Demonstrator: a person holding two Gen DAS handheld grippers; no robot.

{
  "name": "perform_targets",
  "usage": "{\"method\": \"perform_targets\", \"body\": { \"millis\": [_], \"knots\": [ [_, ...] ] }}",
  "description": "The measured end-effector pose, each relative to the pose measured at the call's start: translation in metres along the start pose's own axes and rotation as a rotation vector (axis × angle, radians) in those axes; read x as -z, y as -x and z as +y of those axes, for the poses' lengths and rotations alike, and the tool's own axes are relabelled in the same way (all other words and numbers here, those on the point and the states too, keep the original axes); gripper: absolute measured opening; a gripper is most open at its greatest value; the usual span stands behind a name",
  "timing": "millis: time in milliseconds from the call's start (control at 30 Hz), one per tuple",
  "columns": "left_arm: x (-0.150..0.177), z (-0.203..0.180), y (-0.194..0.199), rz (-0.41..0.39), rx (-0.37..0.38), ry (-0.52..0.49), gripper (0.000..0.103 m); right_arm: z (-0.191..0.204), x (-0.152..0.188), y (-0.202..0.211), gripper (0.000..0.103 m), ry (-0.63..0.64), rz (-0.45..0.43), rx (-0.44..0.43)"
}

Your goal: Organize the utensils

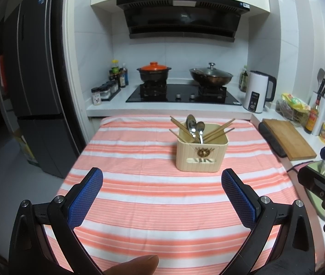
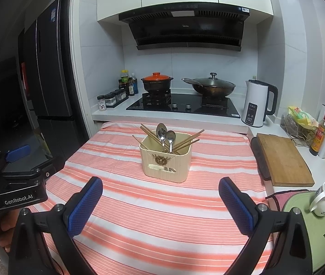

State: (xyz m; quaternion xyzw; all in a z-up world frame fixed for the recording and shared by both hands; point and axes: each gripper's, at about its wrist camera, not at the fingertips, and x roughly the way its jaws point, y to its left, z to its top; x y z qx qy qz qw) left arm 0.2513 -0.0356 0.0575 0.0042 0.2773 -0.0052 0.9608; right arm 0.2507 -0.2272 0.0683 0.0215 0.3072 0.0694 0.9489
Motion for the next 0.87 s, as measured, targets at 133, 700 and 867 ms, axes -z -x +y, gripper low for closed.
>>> {"method": "perform_targets", "body": {
  "millis": [133,700,867],
  "knots": [
    [0.0004,-0.0011,0.001,0.002,0.003,-0.002,0.103,0.0004,0.0005,0.0002,0.103,0.0,0.0,0.0],
    [0.0034,-0.0017,0.0008,-0.002,0.08,0.009,0.103,-0.0004,0.0013,0.0007,0.103,-0.003,0.003,0.0],
    [0.0042,-0.0051,0.005,-0.026,0.097,-0.003,0.103,-0.0014,0.0019,0.0005,0.103,-0.006,0.006,0.002]
  ]
}}
